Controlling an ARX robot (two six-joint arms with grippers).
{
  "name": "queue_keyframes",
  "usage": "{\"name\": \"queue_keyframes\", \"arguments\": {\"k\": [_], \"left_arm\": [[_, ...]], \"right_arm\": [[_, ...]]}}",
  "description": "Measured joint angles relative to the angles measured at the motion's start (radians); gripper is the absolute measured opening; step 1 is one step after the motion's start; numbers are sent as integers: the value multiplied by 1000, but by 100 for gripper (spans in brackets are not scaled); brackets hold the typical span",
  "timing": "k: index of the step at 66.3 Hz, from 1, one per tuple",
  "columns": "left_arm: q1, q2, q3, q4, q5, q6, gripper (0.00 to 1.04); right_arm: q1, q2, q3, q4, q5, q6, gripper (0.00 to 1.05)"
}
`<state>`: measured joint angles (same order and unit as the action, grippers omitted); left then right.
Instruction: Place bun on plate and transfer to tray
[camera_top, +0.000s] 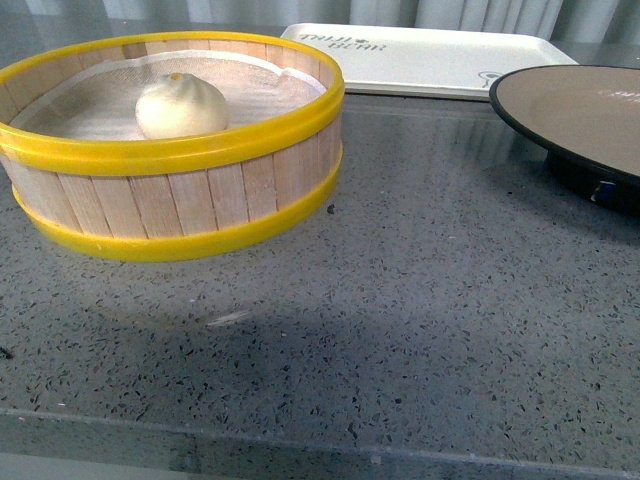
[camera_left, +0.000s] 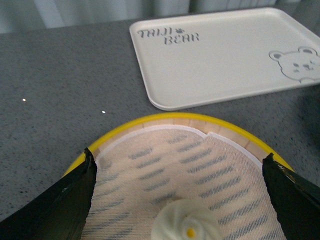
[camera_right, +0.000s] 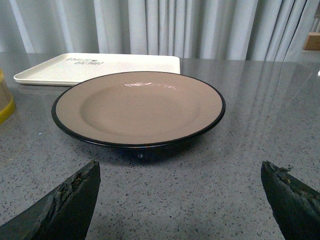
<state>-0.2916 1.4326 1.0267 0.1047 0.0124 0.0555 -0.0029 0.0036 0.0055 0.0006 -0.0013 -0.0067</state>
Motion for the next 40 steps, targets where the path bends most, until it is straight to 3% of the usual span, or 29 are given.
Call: {"name": "queue_keyframes", "arguments": {"k": [40], "left_arm": [[11, 52, -2, -116, -8, 131, 98]], "right_arm": [[0, 0, 0, 0, 0, 0, 96]]}}
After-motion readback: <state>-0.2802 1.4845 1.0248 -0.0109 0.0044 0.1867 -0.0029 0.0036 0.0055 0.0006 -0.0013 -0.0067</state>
